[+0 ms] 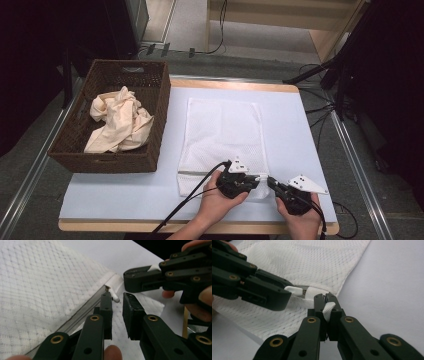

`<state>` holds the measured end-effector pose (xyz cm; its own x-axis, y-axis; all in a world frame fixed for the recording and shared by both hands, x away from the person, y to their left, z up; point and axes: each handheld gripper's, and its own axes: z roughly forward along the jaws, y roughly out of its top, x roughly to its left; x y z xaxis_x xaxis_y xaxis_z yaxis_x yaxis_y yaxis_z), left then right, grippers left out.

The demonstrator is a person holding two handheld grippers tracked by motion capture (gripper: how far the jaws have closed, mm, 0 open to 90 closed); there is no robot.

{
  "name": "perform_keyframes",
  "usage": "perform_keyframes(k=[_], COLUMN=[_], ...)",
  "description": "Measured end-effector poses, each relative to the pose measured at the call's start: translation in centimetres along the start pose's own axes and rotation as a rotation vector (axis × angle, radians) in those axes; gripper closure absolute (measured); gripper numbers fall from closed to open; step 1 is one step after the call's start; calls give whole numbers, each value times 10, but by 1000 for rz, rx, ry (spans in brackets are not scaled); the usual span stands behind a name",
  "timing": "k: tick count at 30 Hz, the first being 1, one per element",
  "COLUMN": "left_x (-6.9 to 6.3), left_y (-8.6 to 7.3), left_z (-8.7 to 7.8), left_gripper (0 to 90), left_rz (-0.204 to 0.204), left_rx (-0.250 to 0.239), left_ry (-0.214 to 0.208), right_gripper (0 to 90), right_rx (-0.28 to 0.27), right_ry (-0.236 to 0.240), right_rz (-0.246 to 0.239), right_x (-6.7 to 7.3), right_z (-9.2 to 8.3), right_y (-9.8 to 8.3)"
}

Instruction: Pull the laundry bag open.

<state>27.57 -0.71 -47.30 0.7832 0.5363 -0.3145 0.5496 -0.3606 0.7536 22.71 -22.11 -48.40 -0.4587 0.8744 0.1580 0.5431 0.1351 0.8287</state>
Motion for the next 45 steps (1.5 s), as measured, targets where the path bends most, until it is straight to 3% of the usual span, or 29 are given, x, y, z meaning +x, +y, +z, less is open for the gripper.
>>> perform_keyframes(k=[7, 15, 19, 21, 23, 27, 29, 33, 38, 45], left_x=[3, 4, 4, 5, 5, 8, 7, 8, 11, 11], left_y=[0, 0, 0, -1, -1, -2, -2, -4, -5, -4], left_z=[4, 6, 3, 1, 0, -1, -1, -2, -3, -4], left_gripper=[831, 875, 877, 877, 878, 878, 877, 878, 877, 878], left_rz=[-48, -76, -64, -64, -68, -74, -69, -72, -76, -82], left_rx=[6, 14, -4, -8, -15, -24, -25, -29, -27, -10], left_ry=[31, 17, 14, 10, 5, -7, -11, -14, -27, -8], right_gripper=[899, 900, 881, 807, 733, 672, 659, 690, 771, 867], right_rx=[-25, -50, -62, -61, -44, -42, -42, -46, -38, -43], right_ry=[2, -3, -5, -5, -37, -26, 3, 65, 59, 42], right_rz=[-25, -59, -20, 7, 12, 36, 58, 107, 63, 16], right_x=[2, 7, 7, 6, 6, 6, 3, -1, 6, 12], right_z=[-1, -3, -4, -3, -2, 1, 3, 5, 7, 5], right_y=[1, 3, 3, 3, 3, 4, 3, 2, 3, 5])
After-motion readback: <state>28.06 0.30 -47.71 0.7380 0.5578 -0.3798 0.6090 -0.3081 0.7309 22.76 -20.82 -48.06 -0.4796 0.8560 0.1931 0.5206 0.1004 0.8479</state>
